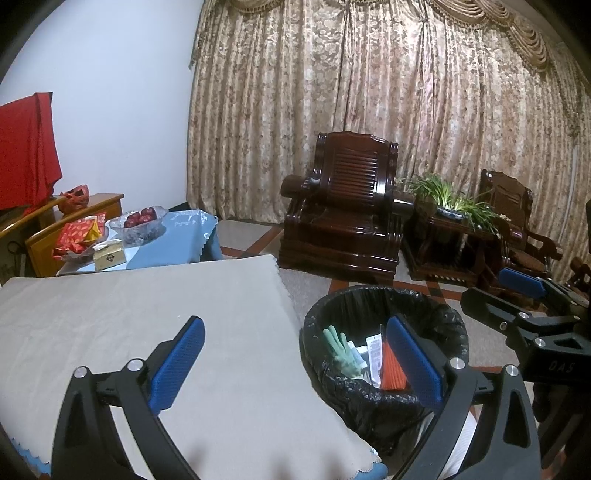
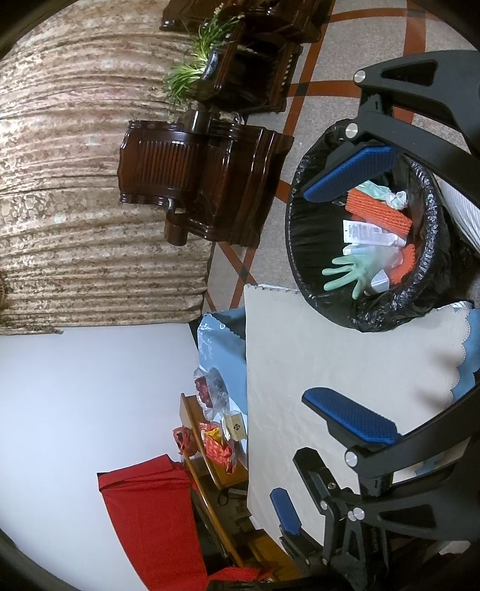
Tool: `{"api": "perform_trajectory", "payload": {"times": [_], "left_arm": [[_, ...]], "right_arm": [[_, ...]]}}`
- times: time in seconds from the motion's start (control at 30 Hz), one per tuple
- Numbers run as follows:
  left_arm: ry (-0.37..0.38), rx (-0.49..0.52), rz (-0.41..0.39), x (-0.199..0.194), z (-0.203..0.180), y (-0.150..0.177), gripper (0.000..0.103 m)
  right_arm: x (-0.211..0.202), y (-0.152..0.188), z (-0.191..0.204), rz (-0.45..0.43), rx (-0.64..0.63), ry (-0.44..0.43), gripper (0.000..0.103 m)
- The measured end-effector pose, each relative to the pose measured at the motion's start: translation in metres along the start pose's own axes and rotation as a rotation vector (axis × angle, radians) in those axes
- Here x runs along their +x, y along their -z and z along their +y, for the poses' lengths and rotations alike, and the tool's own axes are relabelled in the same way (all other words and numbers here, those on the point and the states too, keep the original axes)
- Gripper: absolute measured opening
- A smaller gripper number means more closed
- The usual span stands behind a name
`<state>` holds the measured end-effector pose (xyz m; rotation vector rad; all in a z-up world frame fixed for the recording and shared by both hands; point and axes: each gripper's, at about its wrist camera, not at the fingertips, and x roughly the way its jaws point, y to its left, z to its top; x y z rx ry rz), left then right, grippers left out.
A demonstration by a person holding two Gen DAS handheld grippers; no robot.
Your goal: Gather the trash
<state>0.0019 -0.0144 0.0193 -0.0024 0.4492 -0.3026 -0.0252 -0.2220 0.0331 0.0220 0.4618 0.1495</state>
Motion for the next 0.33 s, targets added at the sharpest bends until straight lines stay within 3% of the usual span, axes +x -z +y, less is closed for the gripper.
{"api": "perform_trajectory", "payload": {"times": [0.33], "left_arm": [[-0.001, 0.0, 0.008, 0.0031, 0.0005, 0.0079, 0.097]], "right_arm": [[0.0002, -0.0017, -0.0022, -0.001, -0.001, -0.001, 0.098]]}}
